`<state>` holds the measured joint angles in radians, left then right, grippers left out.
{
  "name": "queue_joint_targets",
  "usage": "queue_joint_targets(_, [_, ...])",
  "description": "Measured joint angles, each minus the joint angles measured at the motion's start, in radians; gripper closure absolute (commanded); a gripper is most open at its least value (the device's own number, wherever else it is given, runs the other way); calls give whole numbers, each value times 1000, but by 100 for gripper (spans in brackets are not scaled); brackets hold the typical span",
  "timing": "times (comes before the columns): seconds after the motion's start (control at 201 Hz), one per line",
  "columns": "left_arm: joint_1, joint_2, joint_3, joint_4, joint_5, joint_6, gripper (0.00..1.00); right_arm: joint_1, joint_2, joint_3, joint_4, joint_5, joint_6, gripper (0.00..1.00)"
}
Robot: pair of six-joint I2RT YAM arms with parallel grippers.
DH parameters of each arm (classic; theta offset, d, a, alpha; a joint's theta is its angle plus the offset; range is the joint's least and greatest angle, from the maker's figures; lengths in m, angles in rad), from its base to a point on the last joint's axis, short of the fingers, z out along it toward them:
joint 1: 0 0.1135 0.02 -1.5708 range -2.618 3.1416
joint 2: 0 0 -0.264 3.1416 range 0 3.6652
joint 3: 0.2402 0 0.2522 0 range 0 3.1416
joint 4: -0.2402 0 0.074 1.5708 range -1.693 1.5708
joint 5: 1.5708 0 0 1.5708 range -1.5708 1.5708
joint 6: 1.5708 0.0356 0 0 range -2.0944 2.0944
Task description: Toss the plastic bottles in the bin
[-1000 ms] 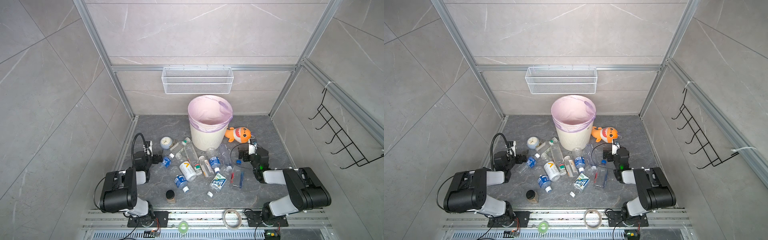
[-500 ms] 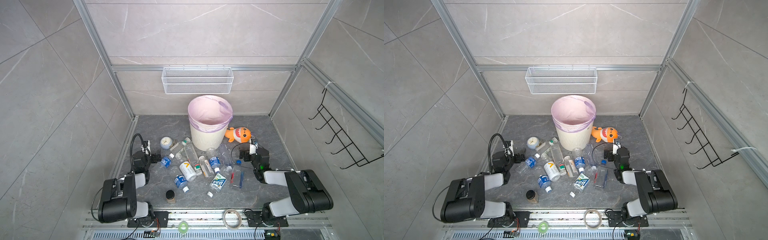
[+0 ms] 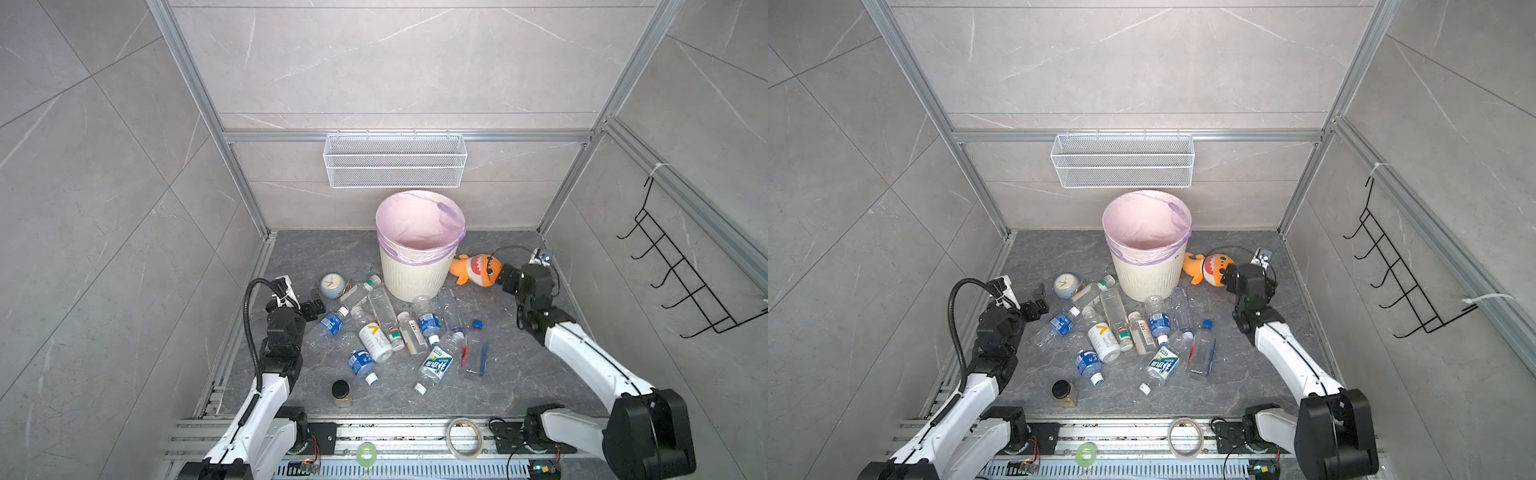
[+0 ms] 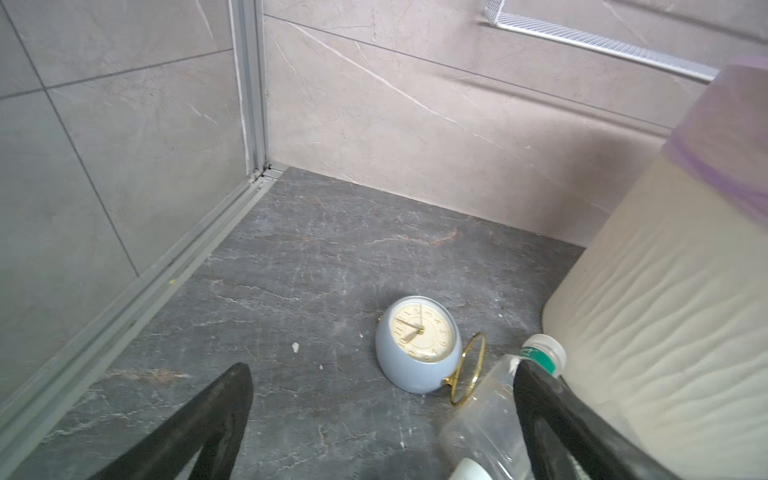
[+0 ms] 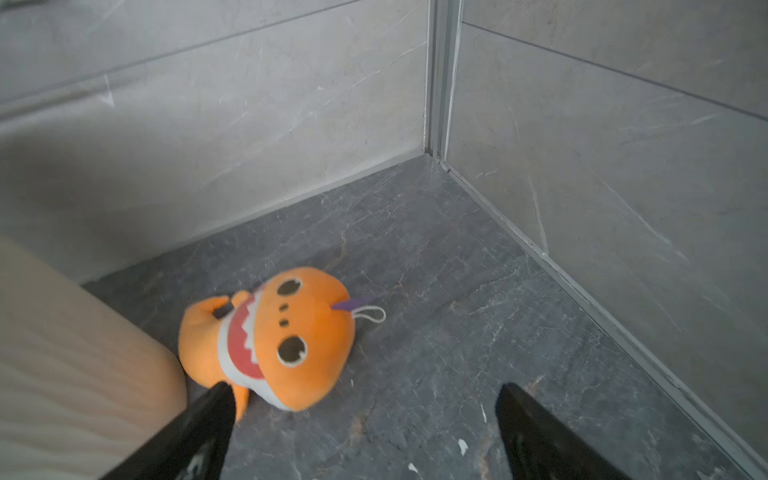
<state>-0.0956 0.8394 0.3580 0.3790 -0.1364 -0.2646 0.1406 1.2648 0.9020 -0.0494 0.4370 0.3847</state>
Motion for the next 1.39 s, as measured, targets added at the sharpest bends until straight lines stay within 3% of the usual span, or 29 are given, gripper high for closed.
queue_joint_targets(0.075, [-26, -8, 13, -55, 20, -41, 0, 13, 31, 87, -119, 1, 43, 1])
queue_joint_targets(0.234, [-105, -63, 27, -175, 31, -85, 0, 101, 4, 85, -354, 2, 69, 1])
queue_joint_targets(0.483, [-192, -196, 28, -349, 29, -95, 0, 271, -156, 28, -547, -29, 96, 1])
queue_joint_targets(0.811, [-259, -286, -13, -476, 43, -71, 3, 446, -210, -126, -672, -85, 247, 4])
queue_joint_targets(0.961, [-259, -291, -44, -479, 106, -56, 4, 518, -218, -145, -714, -81, 309, 4])
queue_joint_targets(1.394, [-264, -238, -60, -442, 175, -41, 6, 562, -194, -196, -734, -79, 409, 7])
